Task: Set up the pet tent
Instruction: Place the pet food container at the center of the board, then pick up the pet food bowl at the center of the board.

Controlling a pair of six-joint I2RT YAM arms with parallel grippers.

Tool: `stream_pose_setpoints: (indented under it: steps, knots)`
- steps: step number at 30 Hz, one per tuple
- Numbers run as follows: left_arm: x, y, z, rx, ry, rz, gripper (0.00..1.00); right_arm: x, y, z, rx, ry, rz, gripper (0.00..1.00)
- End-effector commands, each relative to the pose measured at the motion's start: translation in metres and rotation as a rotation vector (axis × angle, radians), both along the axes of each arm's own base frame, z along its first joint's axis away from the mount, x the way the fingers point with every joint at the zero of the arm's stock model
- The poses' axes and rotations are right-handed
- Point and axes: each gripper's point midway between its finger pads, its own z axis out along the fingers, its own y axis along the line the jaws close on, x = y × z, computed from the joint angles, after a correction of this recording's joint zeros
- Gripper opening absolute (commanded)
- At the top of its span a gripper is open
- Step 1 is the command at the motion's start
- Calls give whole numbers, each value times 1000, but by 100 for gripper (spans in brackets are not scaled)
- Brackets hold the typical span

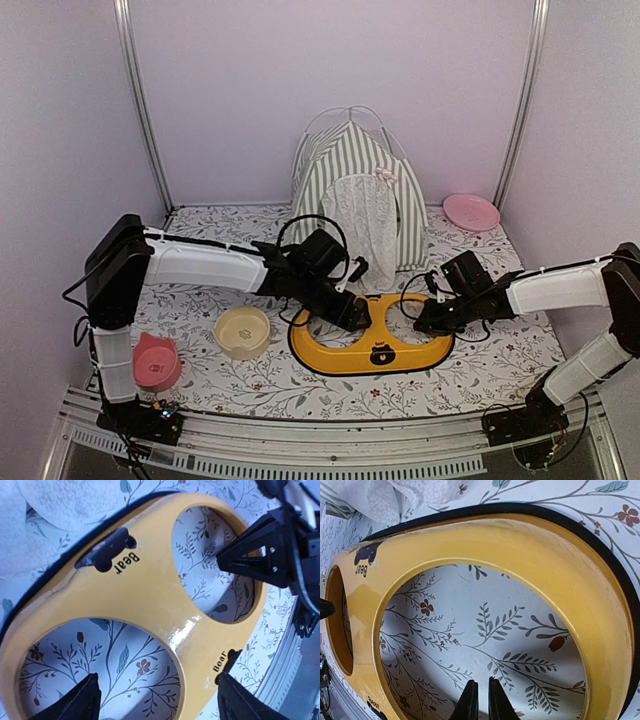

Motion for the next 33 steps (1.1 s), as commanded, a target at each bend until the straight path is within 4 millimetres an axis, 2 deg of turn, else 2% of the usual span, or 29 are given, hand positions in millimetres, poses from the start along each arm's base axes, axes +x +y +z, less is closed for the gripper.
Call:
stream_pose_setpoints:
  steps: [1, 4, 8, 14, 17, 20, 23, 26, 33]
  knots:
    - [12, 10, 59, -85, -91, 78, 81, 1, 3, 16, 21, -18, 11, 18]
    - [17, 33, 75, -94, -116, 167, 81, 12, 10, 43, 65, -88, 11, 35]
    - [18, 87, 85, -79, -136, 343, 80, 26, 13, 89, 111, -220, -5, 60]
    - [9, 186, 71, -11, -99, 657, 76, 43, 7, 154, 154, -427, -43, 100]
    - [-4, 226, 64, 9, -69, 795, 76, 49, 4, 177, 161, -505, -56, 99]
    - [-18, 253, 56, 4, -31, 897, 76, 54, 2, 190, 151, -548, -66, 99]
    - [-31, 276, 40, 22, 17, 994, 75, 58, 2, 198, 149, -567, -67, 99]
    - [-37, 287, 27, 34, 44, 1055, 74, 62, 2, 198, 144, -569, -83, 99]
    - [-27, 297, 2, 117, 34, 1108, 74, 63, 2, 210, 161, -591, -89, 99]
